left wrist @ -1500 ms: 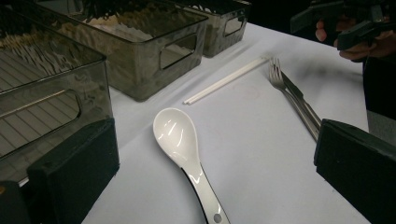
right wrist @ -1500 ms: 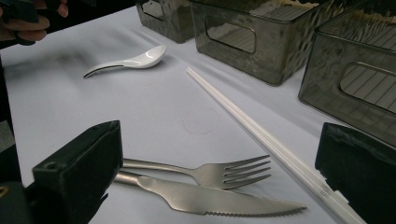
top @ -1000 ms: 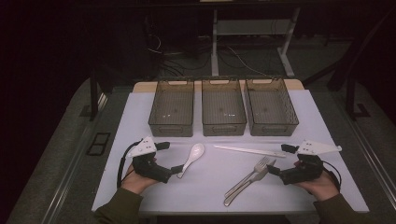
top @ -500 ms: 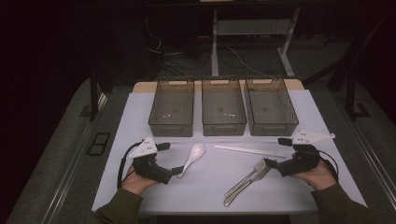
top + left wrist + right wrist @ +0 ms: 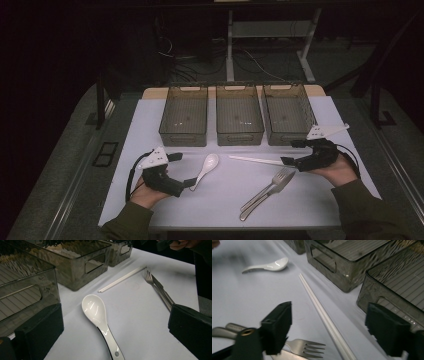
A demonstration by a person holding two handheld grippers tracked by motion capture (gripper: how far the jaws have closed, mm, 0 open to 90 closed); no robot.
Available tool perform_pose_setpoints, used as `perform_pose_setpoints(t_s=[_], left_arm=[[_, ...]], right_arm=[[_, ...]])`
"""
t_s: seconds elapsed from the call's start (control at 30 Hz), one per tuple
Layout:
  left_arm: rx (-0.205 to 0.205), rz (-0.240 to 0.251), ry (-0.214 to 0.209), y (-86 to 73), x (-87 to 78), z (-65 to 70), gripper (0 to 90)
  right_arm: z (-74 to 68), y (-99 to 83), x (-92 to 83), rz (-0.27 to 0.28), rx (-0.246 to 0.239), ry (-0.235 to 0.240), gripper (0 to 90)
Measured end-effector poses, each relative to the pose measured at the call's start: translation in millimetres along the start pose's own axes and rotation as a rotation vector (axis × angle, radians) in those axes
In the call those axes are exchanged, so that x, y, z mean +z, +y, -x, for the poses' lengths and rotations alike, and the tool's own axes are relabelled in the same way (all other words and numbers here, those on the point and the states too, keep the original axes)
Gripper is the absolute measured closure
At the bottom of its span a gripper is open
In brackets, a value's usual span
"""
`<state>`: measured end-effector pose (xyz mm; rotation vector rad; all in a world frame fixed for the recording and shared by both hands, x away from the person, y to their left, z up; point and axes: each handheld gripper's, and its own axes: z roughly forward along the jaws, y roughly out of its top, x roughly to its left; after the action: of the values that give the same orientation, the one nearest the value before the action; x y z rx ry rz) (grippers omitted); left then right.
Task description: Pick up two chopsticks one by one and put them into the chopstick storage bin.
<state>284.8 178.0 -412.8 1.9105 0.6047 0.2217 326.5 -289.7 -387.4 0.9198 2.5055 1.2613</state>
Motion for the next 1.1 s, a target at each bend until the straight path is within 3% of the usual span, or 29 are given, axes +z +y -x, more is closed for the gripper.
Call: perform_pose_setpoints(t_s=[0.2,0.63,0.87,1.1], left_arm=[[0.001,-0.002,-0.002,0.0,0.1,0.7,0.0],[-0.005,-0.004,-0.003,-1.2,-0.1,1.0,0.0],[-0.004,-0.004,-0.004,-1.3,0.4,1.3,0.0],[-0.005,-0.005,-0.003,-1.4,0.0,0.8,0.0]], right_arm=[[7.0,4.5,9.2,-0.063,-0.019,0.003,33.8],[19.2,12.3,30.2,-0.21,-0.095,0.036,63.1],[25.5,12.9,41.9,-0.277,-0.118,0.059,72.1],[27.1,13.5,53.4,-0.362,-0.184,0.062,78.2]])
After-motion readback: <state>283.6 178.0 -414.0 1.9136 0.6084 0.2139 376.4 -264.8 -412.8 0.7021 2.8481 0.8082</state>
